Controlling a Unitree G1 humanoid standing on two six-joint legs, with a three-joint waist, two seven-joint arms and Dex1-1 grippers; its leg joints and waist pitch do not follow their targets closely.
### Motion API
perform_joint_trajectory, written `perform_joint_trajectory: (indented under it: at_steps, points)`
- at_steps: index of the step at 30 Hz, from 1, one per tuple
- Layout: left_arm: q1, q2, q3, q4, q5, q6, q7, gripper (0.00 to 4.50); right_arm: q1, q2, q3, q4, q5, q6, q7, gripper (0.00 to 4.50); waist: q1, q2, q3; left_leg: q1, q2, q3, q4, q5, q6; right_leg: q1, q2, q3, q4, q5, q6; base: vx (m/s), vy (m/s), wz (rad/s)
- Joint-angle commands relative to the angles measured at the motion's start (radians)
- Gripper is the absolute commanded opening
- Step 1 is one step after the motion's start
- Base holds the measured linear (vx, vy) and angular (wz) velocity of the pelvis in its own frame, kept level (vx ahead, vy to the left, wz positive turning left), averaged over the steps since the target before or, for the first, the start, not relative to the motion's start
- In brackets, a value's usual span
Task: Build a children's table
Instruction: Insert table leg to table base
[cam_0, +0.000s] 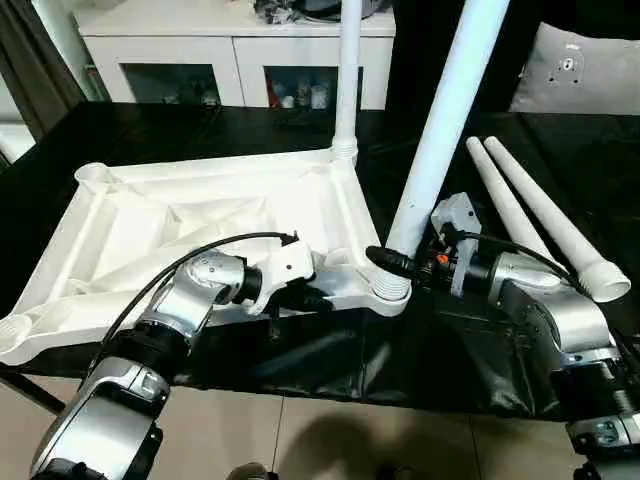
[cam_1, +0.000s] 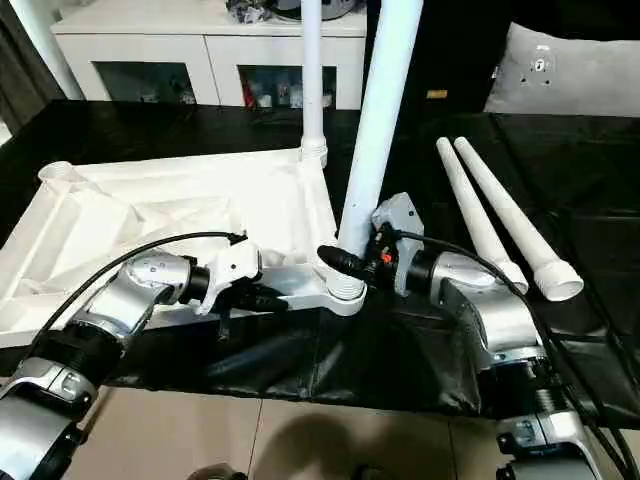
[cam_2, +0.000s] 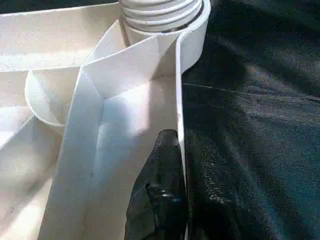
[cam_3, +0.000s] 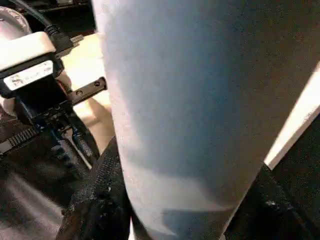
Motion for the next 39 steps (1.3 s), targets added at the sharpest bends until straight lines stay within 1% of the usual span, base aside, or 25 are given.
perform_joint_trajectory:
  at_steps: [1,3,4,6,7,9,13,14,16,18,19,21,23,28,30,31,32,33,34,35,36,38,39]
  points:
    - [-0.038,-0.015,0.035,-0.001,-0.016,-0.038,0.039,0.0,-0.008,0.0,0.015,0.028,-0.016,0.011,0.006,1.9,0.007,-0.018,-0.077,0.005,-0.001,0.015,-0.066,-0.22,0.073,0.071,-0.048,0.023,-0.084,-0.501,-0.087,0.0,0.0,0.0]
    - [-0.041,-0.015,0.034,0.008,-0.013,-0.044,0.041,0.0,-0.016,-0.005,0.011,0.04,-0.016,0.006,0.01,1.9,0.006,-0.018,-0.077,0.004,-0.001,0.015,-0.066,-0.22,0.073,0.071,-0.047,0.023,-0.084,-0.502,-0.085,0.0,0.0,0.0]
    - [-0.041,-0.015,0.033,0.01,-0.012,-0.046,0.04,0.0,-0.018,-0.005,0.01,0.044,-0.017,0.003,0.012,1.9,0.006,-0.017,-0.078,0.007,-0.002,0.016,-0.065,-0.222,0.071,0.07,-0.047,0.022,-0.085,-0.507,-0.085,0.0,0.0,0.0]
    - [-0.041,-0.014,0.032,0.011,-0.013,-0.048,0.039,0.0,-0.023,-0.007,0.008,0.05,-0.018,0.0,0.015,1.9,0.007,-0.017,-0.077,0.006,-0.001,0.015,-0.065,-0.222,0.071,0.071,-0.048,0.022,-0.085,-0.507,-0.087,0.0,0.0,0.0]
    - [-0.039,-0.015,0.032,0.011,-0.013,-0.05,0.038,0.0,-0.032,-0.006,0.007,0.064,-0.022,-0.006,0.017,1.9,0.006,-0.02,-0.077,0.004,-0.001,0.015,-0.065,-0.221,0.072,0.071,-0.048,0.022,-0.084,-0.507,-0.086,0.0,0.0,0.0]
    - [-0.039,-0.015,0.032,0.011,-0.013,-0.051,0.038,0.0,-0.037,-0.005,0.007,0.072,-0.024,-0.009,0.018,1.9,0.007,-0.019,-0.077,0.004,-0.001,0.015,-0.065,-0.22,0.073,0.071,-0.049,0.021,-0.085,-0.507,-0.087,0.0,0.0,0.0]
    - [-0.04,-0.016,0.031,0.016,-0.012,-0.057,0.033,0.0,-0.055,0.001,0.009,0.092,-0.029,-0.012,0.027,1.9,0.007,-0.019,-0.078,0.004,0.0,0.015,-0.065,-0.217,0.076,0.071,-0.049,0.022,-0.082,-0.493,-0.095,0.0,0.0,0.0]
    - [-0.042,-0.014,0.031,0.02,-0.011,-0.06,0.033,0.0,-0.063,0.0,0.016,0.097,-0.03,-0.013,0.039,1.9,0.006,-0.021,-0.078,0.002,0.0,0.015,-0.065,-0.215,0.076,0.073,-0.049,0.022,-0.08,-0.489,-0.095,0.0,0.0,0.0]
    - [-0.043,-0.013,0.032,0.022,-0.01,-0.061,0.034,0.0,-0.065,-0.002,0.02,0.096,-0.031,-0.014,0.047,1.9,0.006,-0.019,-0.078,0.005,0.0,0.016,-0.064,-0.219,0.076,0.071,-0.049,0.022,-0.081,-0.492,-0.096,0.0,0.0,0.0]
    - [-0.043,-0.011,0.032,0.024,-0.01,-0.063,0.033,0.0,-0.063,-0.007,0.024,0.091,-0.029,-0.01,0.058,1.9,0.007,-0.02,-0.078,0.003,0.0,0.016,-0.064,-0.214,0.077,0.072,-0.049,0.023,-0.08,-0.487,-0.096,0.0,0.0,0.0]
    - [-0.043,-0.01,0.032,0.024,-0.01,-0.062,0.032,0.0,-0.063,-0.01,0.024,0.09,-0.028,-0.009,0.062,1.9,0.008,-0.018,-0.079,0.004,0.001,0.015,-0.065,-0.211,0.078,0.072,-0.05,0.024,-0.079,-0.481,-0.099,0.0,0.0,0.0]
    - [-0.043,-0.01,0.032,0.024,-0.01,-0.062,0.031,0.0,-0.063,-0.011,0.024,0.091,-0.028,-0.009,0.064,1.9,0.008,-0.019,-0.079,0.004,0.001,0.016,-0.064,-0.21,0.078,0.072,-0.049,0.024,-0.079,-0.479,-0.1,0.0,0.0,0.0]
    - [-0.044,-0.01,0.032,0.024,-0.011,-0.061,0.03,0.0,-0.068,-0.011,0.021,0.106,-0.031,-0.015,0.065,1.9,0.009,-0.017,-0.078,0.004,0.0,0.016,-0.064,-0.214,0.076,0.072,-0.049,0.023,-0.08,-0.483,-0.101,0.0,0.0,0.0]
    - [-0.042,-0.012,0.029,0.02,-0.012,-0.061,0.025,0.0,-0.078,-0.003,0.016,0.128,-0.034,-0.022,0.065,1.9,0.008,-0.018,-0.078,0.004,0.0,0.016,-0.064,-0.221,0.075,0.072,-0.049,0.022,-0.082,-0.497,-0.096,0.0,0.0,0.0]
    - [-0.041,-0.015,0.027,0.015,-0.016,-0.059,0.018,0.0,-0.087,0.011,0.003,0.159,-0.028,-0.025,0.059,1.9,0.008,-0.019,-0.079,0.003,0.001,0.015,-0.064,-0.217,0.076,0.072,-0.05,0.022,-0.079,-0.488,-0.1,0.0,0.0,0.0]
    - [-0.041,-0.015,0.027,0.013,-0.017,-0.058,0.017,0.0,-0.091,0.017,-0.003,0.174,-0.026,-0.028,0.055,1.9,0.006,-0.019,-0.078,0.002,0.001,0.015,-0.065,-0.218,0.076,0.073,-0.049,0.021,-0.08,-0.489,-0.101,0.0,0.0,0.0]
    - [-0.041,-0.015,0.027,0.013,-0.017,-0.058,0.017,0.0,-0.091,0.017,-0.003,0.174,-0.026,-0.028,0.055,1.9,0.007,-0.018,-0.079,0.005,0.001,0.016,-0.064,-0.22,0.076,0.071,-0.05,0.022,-0.08,-0.489,-0.103,0.0,0.0,0.0]
    - [-0.04,-0.016,0.029,0.01,-0.02,-0.055,0.015,0.0,-0.093,0.025,-0.018,0.19,-0.013,-0.021,0.05,1.9,0.007,-0.019,-0.079,0.003,0.001,0.015,-0.064,-0.217,0.076,0.073,-0.05,0.021,-0.079,-0.485,-0.105,0.0,0.0,0.0]
    - [-0.039,-0.017,0.031,0.008,-0.023,-0.052,0.013,0.0,-0.093,0.03,-0.028,0.199,-0.004,-0.016,0.047,1.9,0.007,-0.018,-0.079,0.004,0.001,0.015,-0.064,-0.218,0.077,0.072,-0.05,0.022,-0.079,-0.484,-0.106,0.0,0.0,0.0]
    - [-0.038,-0.017,0.031,0.006,-0.024,-0.051,0.012,0.0,-0.093,0.035,-0.04,0.209,0.007,-0.011,0.041,1.9,0.009,-0.014,-0.08,0.005,0.002,0.015,-0.064,-0.216,0.077,0.071,-0.05,0.022,-0.078,-0.476,-0.11,0.0,0.0,0.0]
    - [-0.037,-0.017,0.032,0.003,-0.026,-0.049,0.01,0.0,-0.093,0.041,-0.055,0.221,0.02,-0.005,0.034,1.9,0.008,-0.016,-0.08,0.005,0.002,0.016,-0.064,-0.215,0.078,0.071,-0.05,0.023,-0.079,-0.47,-0.112,0.0,0.0,0.0]
    - [-0.037,-0.017,0.032,0.003,-0.026,-0.049,0.01,0.0,-0.093,0.041,-0.055,0.221,0.02,-0.005,0.034,1.9,0.009,-0.016,-0.081,0.004,0.003,0.015,-0.065,-0.21,0.077,0.074,-0.051,0.023,-0.075,-0.458,-0.118,0.0,0.0,0.0]
    - [-0.036,-0.017,0.032,0.0,-0.028,-0.047,0.008,0.0,-0.083,0.047,-0.078,0.247,0.03,-0.009,0.015,1.9,0.008,-0.013,-0.08,0.003,0.004,0.015,-0.065,-0.212,0.077,0.073,-0.05,0.024,-0.075,-0.449,-0.122,0.0,0.0,0.0]
